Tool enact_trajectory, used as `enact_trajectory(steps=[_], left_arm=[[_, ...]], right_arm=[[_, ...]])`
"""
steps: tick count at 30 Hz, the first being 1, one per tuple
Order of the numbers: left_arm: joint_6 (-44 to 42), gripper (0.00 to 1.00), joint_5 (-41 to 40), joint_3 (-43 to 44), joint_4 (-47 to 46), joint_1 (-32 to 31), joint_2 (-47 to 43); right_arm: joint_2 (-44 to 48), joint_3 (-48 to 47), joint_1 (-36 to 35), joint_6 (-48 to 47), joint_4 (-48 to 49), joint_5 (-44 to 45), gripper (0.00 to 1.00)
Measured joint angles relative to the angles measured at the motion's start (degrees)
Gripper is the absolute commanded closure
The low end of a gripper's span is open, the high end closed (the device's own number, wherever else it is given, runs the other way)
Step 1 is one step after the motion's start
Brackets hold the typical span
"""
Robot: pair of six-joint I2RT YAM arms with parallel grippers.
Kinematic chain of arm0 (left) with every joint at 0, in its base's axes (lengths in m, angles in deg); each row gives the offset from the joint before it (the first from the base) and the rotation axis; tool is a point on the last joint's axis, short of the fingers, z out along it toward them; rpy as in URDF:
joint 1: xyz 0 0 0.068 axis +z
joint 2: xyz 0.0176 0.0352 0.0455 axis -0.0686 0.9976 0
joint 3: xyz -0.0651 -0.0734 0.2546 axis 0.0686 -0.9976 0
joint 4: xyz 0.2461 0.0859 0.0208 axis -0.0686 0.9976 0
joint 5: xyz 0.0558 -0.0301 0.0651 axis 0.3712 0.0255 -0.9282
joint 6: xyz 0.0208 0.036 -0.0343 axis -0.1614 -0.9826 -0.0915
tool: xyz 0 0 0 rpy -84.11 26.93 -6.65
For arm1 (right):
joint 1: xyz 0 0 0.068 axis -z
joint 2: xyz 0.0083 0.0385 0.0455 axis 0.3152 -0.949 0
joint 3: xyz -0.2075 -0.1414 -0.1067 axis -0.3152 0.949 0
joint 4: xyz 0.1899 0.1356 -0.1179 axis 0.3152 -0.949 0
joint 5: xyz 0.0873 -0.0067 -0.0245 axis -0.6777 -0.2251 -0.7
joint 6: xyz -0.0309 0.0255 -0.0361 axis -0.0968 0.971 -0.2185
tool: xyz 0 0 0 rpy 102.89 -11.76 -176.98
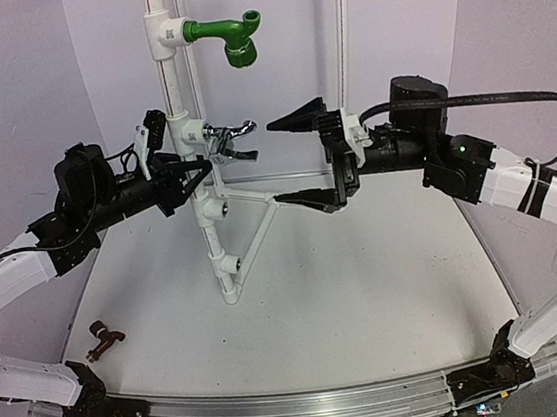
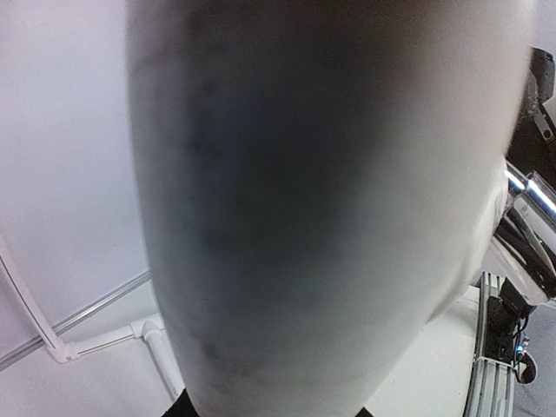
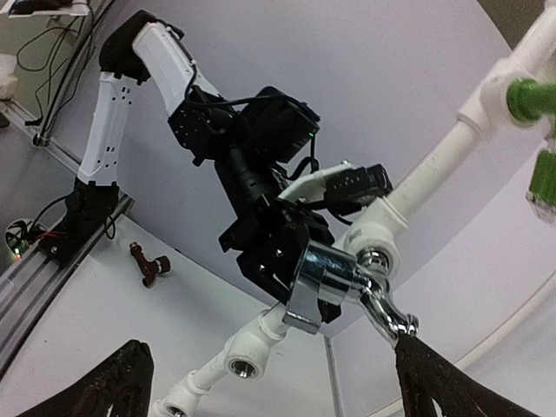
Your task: Install the water faucets
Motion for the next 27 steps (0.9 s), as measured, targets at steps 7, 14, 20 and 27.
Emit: enact_trajectory(steps=[7, 14, 20, 27], left_arm=[[0.0, 1.00, 0.0, 0.0, 0.0, 0.0, 0.0], [0.0, 1.00, 0.0, 0.0, 0.1, 0.0, 0.0], [0.0, 1.00, 0.0, 0.0, 0.1, 0.2, 0.0], [0.0, 1.00, 0.1, 0.0, 0.1, 0.1, 0.0]], right_arm=[[-5.4, -5.6, -0.9, -8.4, 0.5, -2.4, 0.19], [-10.4, -8.3, -1.5, -11.2, 3.5, -1.5, 0.27], [-12.8, -9.6, -2.2, -12.0, 6.7, -1.2, 0.33], [-14.4, -11.8, -3.4, -12.9, 8.6, 1.9, 0.45]])
